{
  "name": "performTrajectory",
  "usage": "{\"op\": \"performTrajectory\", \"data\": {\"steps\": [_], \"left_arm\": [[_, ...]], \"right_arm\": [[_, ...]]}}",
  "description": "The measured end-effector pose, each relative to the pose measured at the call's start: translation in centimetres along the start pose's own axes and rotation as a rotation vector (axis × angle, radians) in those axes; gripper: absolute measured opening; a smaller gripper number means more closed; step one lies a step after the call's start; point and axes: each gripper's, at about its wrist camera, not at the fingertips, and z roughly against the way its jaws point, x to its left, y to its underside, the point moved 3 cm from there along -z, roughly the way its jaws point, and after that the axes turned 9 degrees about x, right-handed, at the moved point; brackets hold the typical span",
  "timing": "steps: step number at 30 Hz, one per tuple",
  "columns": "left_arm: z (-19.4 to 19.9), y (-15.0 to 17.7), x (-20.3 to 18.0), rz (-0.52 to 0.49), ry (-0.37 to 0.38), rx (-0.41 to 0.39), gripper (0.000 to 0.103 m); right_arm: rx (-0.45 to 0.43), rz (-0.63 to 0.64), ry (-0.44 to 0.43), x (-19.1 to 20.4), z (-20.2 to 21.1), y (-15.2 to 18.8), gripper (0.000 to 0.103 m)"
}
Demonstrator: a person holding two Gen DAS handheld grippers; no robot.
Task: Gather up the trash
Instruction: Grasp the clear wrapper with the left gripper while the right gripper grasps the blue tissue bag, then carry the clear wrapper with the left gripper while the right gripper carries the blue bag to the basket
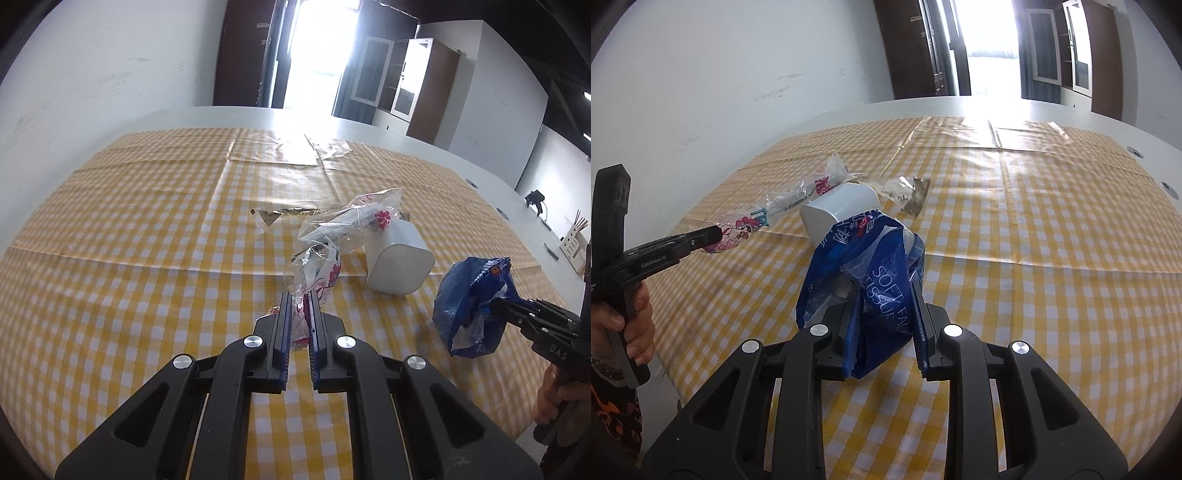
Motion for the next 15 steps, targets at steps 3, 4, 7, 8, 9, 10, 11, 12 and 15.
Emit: {"op": "performTrajectory", "data": {"steps": [3,4,7,8,9,10,11,12,15], "left_arm": [[1.2,1.0,0.1,0.003,-0.008,-0.018,0.008],[1.7,1.3,0.2,0.012,-0.008,-0.025,0.008],[2.9,2.3,0.3,0.031,-0.001,-0.044,0.008],[3.4,2.7,0.3,0.034,-0.001,-0.049,0.008],[3.8,3.1,0.2,0.035,0.000,-0.054,0.007],[4.1,3.5,0.0,0.036,0.000,-0.059,0.007],[4.6,4.0,-0.1,0.037,-0.001,-0.065,0.008],[5.0,4.5,-0.4,0.037,0.002,-0.069,0.007],[6.2,5.9,-1.1,0.038,0.006,-0.086,0.007]], "right_arm": [[-0.008,0.005,-0.008,0.6,0.8,0.8,0.023],[-0.012,0.006,-0.008,0.7,1.2,1.1,0.023],[-0.030,0.008,-0.008,0.8,2.3,1.8,0.023],[-0.037,0.008,-0.008,0.9,2.7,2.1,0.023],[-0.044,0.010,-0.010,1.1,3.2,2.4,0.023],[-0.050,0.014,-0.012,1.2,3.5,2.6,0.023],[-0.056,0.018,-0.011,1.4,3.9,2.8,0.023],[-0.060,0.023,-0.010,1.6,4.1,3.1,0.023],[-0.071,0.040,-0.003,2.3,4.9,4.1,0.023]]}}
